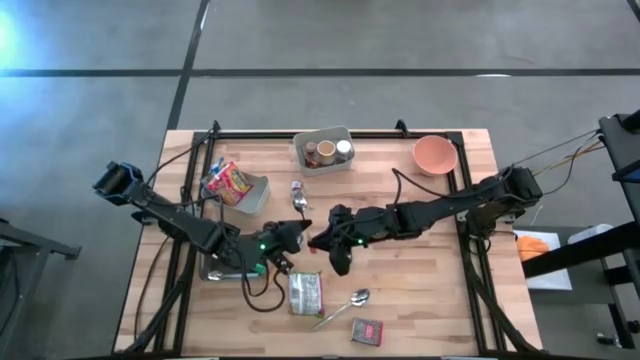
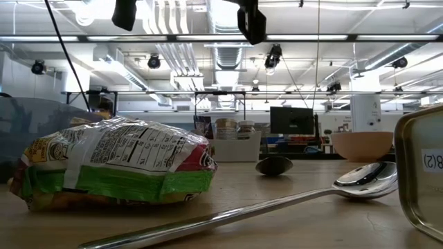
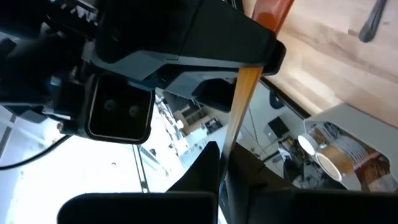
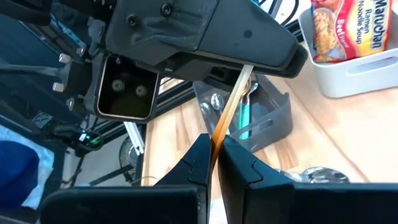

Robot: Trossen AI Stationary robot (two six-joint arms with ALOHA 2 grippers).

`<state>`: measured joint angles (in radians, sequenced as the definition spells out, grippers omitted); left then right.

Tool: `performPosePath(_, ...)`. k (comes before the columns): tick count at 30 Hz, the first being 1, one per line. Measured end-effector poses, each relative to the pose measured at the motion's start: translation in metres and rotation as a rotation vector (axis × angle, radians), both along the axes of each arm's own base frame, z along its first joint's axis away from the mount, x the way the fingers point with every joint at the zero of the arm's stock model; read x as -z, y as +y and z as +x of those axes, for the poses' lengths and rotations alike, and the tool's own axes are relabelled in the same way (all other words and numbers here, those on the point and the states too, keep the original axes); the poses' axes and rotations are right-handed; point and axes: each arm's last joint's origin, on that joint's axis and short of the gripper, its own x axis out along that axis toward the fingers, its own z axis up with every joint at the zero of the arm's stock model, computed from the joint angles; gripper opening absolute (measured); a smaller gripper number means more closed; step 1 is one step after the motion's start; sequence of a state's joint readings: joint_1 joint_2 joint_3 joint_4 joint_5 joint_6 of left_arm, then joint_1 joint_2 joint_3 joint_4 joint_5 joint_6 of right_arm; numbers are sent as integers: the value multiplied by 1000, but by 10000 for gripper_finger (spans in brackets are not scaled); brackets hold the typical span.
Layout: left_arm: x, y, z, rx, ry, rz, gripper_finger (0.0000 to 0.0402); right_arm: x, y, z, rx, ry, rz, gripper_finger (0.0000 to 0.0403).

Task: Pick & Place Food Item
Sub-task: Put the orange spoon into the black bin

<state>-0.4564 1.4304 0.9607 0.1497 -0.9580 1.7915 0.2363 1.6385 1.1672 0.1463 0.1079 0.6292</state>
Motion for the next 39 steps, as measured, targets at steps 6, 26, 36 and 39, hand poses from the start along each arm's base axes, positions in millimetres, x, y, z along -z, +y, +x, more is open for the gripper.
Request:
performPosePath(6,0,1,0,-38,-18,-12,2,-1,-1,0,3,-7,-8,16)
performPosePath(26,3,7,-7,-281,-231,-266,1,-2,-6,1,98,-20,-203,273)
performPosePath(36,-4,19,-1,-290,-269,-693,1,-20,-10,-10,161,-56,-258,282)
performPosePath(39,-17,28,3,-311,-242,-892,1,-30,-12,-17,157,-79,-277,282)
